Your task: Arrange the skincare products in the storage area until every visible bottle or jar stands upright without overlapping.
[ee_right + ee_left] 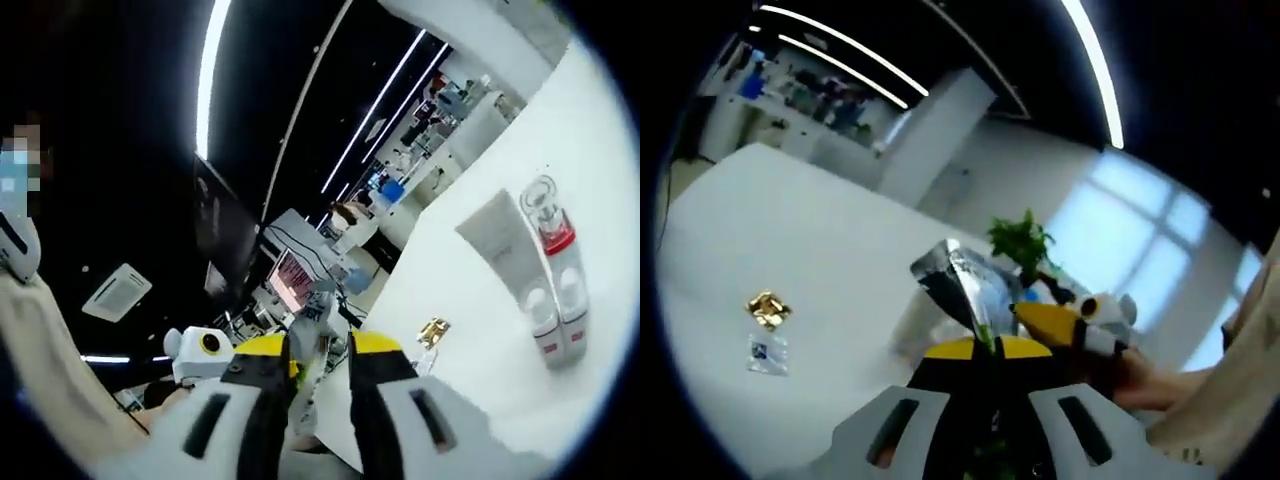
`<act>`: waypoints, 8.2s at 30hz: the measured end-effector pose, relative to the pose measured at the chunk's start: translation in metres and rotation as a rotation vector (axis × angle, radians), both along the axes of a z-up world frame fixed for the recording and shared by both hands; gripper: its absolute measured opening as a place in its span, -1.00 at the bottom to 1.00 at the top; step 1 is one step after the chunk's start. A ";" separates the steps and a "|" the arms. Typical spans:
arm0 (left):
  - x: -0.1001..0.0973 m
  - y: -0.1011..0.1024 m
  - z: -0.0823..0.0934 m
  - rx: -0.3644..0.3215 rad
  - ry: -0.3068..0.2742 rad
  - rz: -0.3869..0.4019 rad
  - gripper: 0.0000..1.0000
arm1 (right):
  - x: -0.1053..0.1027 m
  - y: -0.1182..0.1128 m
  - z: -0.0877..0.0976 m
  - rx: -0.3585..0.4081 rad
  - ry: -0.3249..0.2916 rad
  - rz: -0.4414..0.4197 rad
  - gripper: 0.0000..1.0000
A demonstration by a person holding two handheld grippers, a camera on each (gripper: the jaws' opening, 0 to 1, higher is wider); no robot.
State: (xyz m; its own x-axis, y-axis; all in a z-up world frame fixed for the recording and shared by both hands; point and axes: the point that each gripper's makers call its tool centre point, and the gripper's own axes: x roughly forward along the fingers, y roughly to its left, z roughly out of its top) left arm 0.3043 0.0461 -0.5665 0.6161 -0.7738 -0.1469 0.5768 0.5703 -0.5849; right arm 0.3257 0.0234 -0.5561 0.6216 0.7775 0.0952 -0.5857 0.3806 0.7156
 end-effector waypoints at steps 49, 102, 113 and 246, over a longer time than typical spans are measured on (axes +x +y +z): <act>-0.007 0.017 0.064 -0.496 -0.008 -0.292 -0.98 | 0.005 -0.028 0.059 0.412 0.096 0.012 -0.98; 0.009 0.015 0.026 -0.444 0.153 -0.089 -0.91 | -0.013 -0.011 0.026 0.309 0.110 0.001 -0.97; 0.014 0.025 0.025 -0.581 0.231 -0.033 -1.00 | -0.003 0.001 -0.001 0.126 0.145 0.006 -0.76; 0.077 -0.012 -0.218 0.837 -0.053 -0.339 0.16 | -0.010 -0.112 -0.102 -0.566 0.085 -0.234 0.99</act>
